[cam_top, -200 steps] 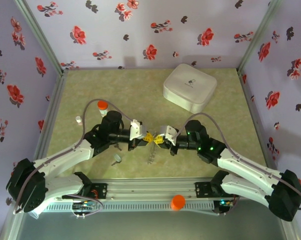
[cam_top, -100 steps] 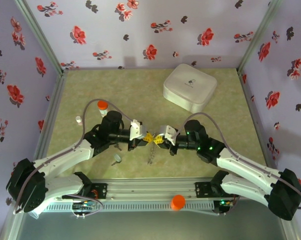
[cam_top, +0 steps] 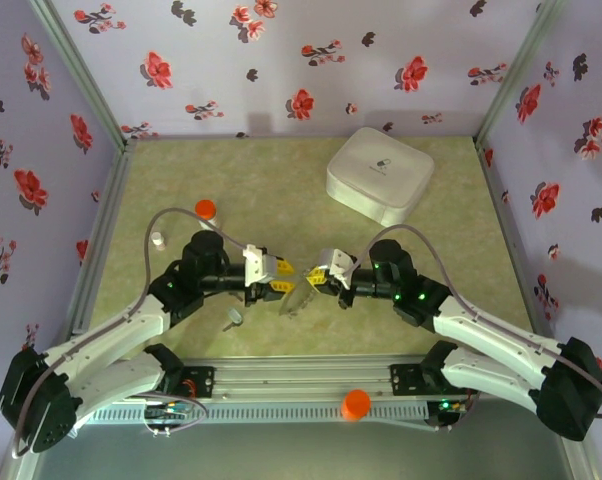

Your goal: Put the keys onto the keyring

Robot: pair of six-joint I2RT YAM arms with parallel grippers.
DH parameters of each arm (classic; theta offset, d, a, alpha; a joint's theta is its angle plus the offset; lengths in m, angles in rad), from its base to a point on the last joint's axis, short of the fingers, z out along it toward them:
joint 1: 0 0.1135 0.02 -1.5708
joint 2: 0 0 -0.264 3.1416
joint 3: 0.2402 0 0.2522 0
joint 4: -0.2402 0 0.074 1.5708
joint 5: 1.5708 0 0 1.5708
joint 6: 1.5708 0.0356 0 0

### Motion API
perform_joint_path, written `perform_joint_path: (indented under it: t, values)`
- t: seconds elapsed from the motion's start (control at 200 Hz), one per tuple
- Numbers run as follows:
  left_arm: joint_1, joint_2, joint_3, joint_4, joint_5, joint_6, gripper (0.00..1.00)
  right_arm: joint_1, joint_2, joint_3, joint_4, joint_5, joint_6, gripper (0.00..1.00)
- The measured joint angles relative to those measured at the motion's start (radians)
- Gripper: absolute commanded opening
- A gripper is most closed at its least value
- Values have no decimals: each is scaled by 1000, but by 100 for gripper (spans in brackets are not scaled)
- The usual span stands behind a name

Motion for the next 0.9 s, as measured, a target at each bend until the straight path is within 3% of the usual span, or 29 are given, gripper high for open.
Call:
perform_joint_path:
  t: [0.625, 0.9]
  values:
    - [0, 80, -1, 23, 41, -32, 20, 24, 14, 2, -1, -46, -16, 0]
    - [0, 97, -1, 22, 49, -40, 10, 31, 35, 3, 5, -50, -16, 0]
